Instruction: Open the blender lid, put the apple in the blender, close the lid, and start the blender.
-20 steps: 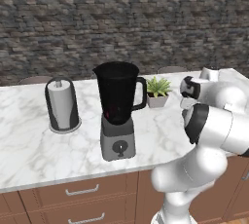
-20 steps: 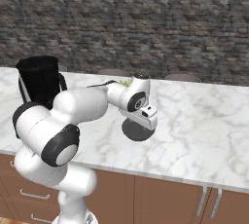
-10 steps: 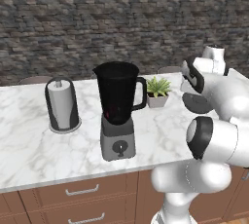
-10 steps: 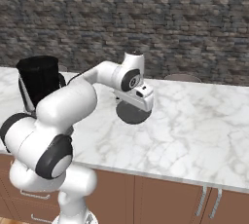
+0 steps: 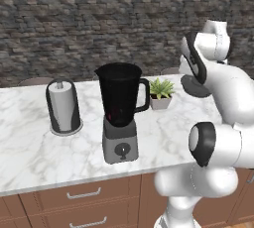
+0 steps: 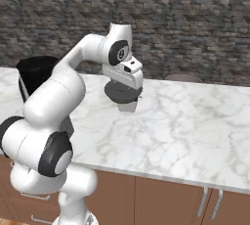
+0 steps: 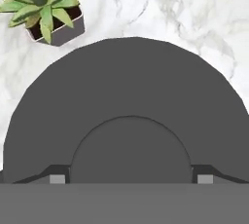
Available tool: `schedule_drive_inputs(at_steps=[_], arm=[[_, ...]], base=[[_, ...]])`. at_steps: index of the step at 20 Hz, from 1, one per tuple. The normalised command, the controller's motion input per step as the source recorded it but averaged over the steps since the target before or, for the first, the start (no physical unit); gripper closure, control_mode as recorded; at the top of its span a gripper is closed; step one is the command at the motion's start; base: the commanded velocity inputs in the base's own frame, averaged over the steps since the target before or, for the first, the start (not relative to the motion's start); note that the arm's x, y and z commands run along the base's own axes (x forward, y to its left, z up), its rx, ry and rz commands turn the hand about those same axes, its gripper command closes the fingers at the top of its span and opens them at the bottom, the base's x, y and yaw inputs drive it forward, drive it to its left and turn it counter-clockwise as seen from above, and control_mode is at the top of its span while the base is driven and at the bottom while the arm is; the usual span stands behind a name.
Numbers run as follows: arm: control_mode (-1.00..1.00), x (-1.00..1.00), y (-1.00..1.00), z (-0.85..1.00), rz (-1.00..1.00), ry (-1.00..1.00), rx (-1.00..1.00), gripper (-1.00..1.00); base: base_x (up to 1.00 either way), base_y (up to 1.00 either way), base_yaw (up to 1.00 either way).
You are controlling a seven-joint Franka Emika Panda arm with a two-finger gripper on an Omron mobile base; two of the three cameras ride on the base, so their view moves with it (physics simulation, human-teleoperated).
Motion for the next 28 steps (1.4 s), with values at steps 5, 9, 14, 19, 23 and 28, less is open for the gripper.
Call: schedule_drive_inputs(at_steps=[5, 9, 14, 19, 23, 28], arm=[[-1.0, 0.0, 0.63, 0.93, 0.0, 0.0, 0.0, 1.0], [-1.0, 0.0, 0.79, 0.74, 0.01, 0.0, 0.0, 1.0], [-1.0, 0.0, 0.9, 0.63, 0.04, 0.0, 0.0, 1.0], [-1.0, -0.09, 1.0, 0.41, 0.04, 0.0, 0.0, 1.0], [-1.0, -0.25, 0.98, 0.22, 0.03, 0.0, 0.0, 1.0], [-1.0, -0.27, 0.73, 0.09, 0.0, 0.0, 0.0, 1.0]], base=[[0.0, 0.0, 0.0], [0.0, 0.0, 0.0], [0.0, 0.0, 0.0], [0.0, 0.0, 0.0], [0.0, 0.0, 0.0], [0.0, 0.0, 0.0]])
